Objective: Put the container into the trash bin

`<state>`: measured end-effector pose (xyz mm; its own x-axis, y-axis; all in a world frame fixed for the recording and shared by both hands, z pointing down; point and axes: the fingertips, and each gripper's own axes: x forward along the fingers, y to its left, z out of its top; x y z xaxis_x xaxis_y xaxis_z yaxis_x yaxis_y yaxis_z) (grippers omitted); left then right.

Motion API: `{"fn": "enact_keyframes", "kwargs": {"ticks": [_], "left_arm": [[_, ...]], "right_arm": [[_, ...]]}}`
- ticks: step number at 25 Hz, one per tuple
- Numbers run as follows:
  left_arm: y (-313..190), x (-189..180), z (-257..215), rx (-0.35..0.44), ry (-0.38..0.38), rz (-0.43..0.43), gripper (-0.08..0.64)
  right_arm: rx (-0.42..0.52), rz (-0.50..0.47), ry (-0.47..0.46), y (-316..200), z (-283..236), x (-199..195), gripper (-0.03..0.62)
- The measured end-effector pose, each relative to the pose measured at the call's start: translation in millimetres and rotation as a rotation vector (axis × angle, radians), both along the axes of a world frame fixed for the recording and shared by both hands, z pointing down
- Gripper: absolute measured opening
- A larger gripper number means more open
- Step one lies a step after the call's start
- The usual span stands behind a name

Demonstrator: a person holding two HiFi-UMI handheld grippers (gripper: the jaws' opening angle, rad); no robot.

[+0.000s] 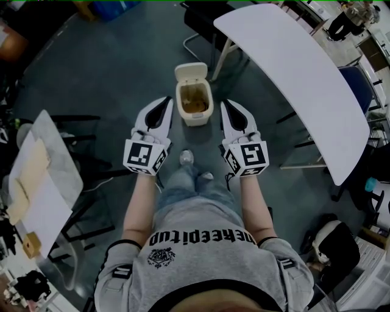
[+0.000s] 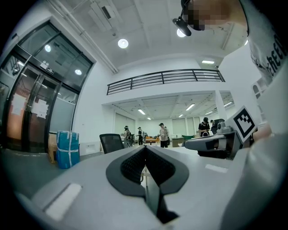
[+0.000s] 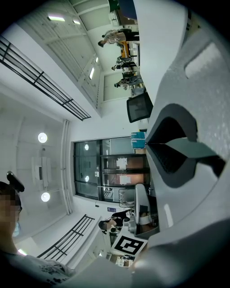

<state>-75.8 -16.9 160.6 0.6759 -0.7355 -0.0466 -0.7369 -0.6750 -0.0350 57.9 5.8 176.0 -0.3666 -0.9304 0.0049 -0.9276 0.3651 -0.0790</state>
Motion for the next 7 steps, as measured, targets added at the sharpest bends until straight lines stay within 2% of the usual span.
{"fn": "enact_keyframes", "kwargs": {"ticks": [7], "left_arm": [[2.5,8.1,1.5,-0.004,-0.007,0.015,0.008]], "right_arm": [[0.006,0.001,0.001,1.4,-1.3,4.4,0.0]]}}
